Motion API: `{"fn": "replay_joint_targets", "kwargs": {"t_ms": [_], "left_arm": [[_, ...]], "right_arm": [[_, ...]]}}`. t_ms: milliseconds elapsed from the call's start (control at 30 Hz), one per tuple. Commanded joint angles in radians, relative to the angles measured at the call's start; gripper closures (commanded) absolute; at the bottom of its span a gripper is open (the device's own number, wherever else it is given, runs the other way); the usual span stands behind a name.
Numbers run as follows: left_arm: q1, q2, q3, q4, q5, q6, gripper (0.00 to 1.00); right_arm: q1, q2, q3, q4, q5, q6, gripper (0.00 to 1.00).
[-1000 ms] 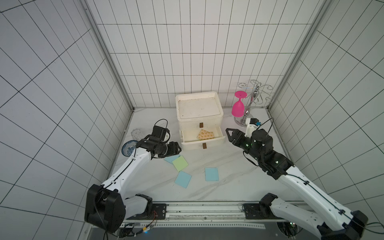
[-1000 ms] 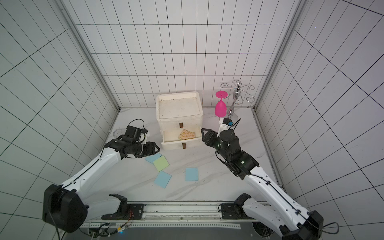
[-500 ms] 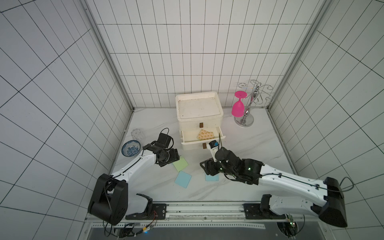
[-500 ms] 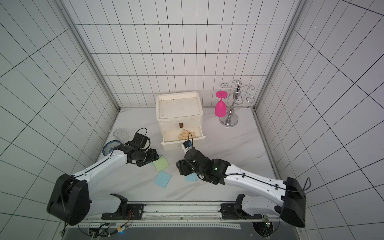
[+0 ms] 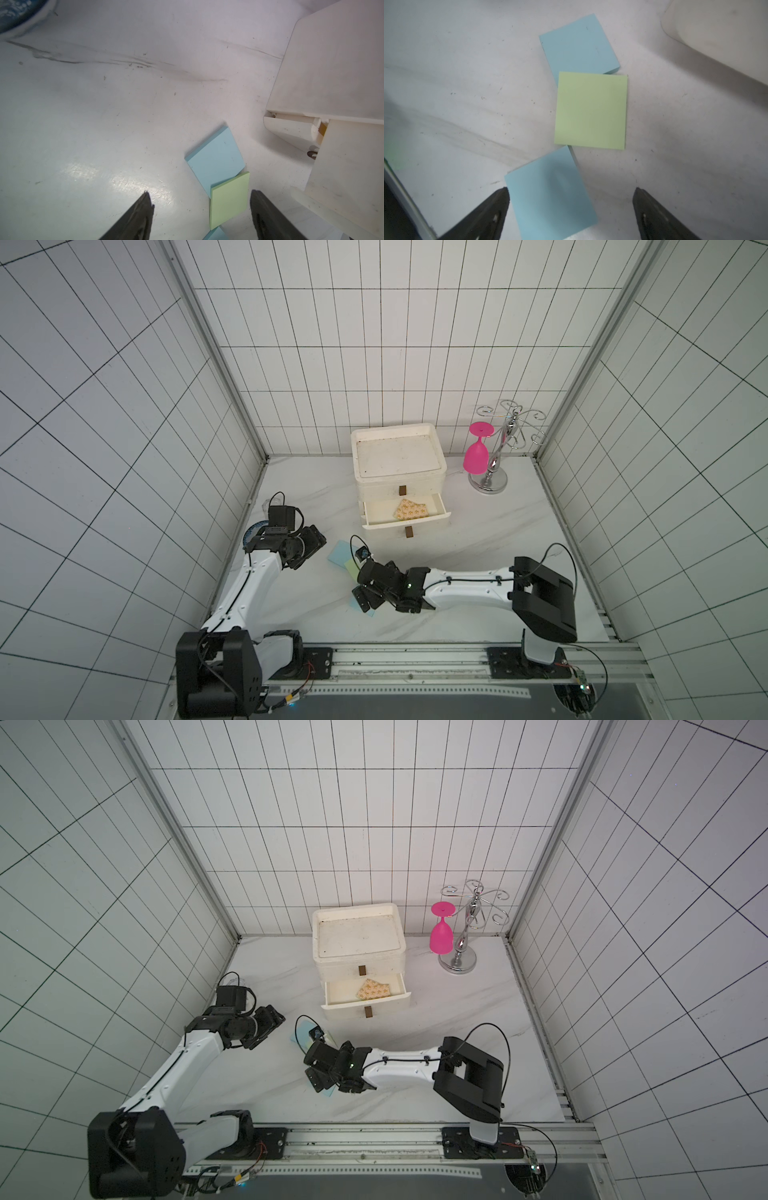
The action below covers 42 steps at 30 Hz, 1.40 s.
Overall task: Please put the sticky notes in the drawer by color
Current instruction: Pick up the sticky notes from the center of the board.
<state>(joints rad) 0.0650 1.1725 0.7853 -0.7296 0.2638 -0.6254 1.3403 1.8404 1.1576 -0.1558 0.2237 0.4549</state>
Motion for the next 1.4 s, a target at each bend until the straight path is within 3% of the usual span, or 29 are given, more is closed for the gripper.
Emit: {"fn": "replay_joint_targets", "kwargs": {"t_ms": [0, 300, 600, 1367], "left_arm": [[0.025, 0.022, 0.049, -0.029, 0.058, 0.056, 0.24], [0.05, 0.052, 0.046, -0.011, 0.126, 0.069, 0.24], [0.053, 0.035, 0.037, -0.014, 0.114, 0.059, 0.24], [0.052, 0.031, 0.031, -0.007, 0.136, 0.058, 0.24]], "right_arm": [[-0.053, 0.057, 0.062, 0.036, -0.06, -0.011, 0.02], [-0.068, 0.195, 0.187, 0.038, -0.041, -0.014, 0.02], [-0.07, 0.244, 0.219, -0.038, -0.007, -0.051, 0.02], [-0.105, 0.208, 0.278, -0.15, 0.007, -0.09, 0.02]]}}
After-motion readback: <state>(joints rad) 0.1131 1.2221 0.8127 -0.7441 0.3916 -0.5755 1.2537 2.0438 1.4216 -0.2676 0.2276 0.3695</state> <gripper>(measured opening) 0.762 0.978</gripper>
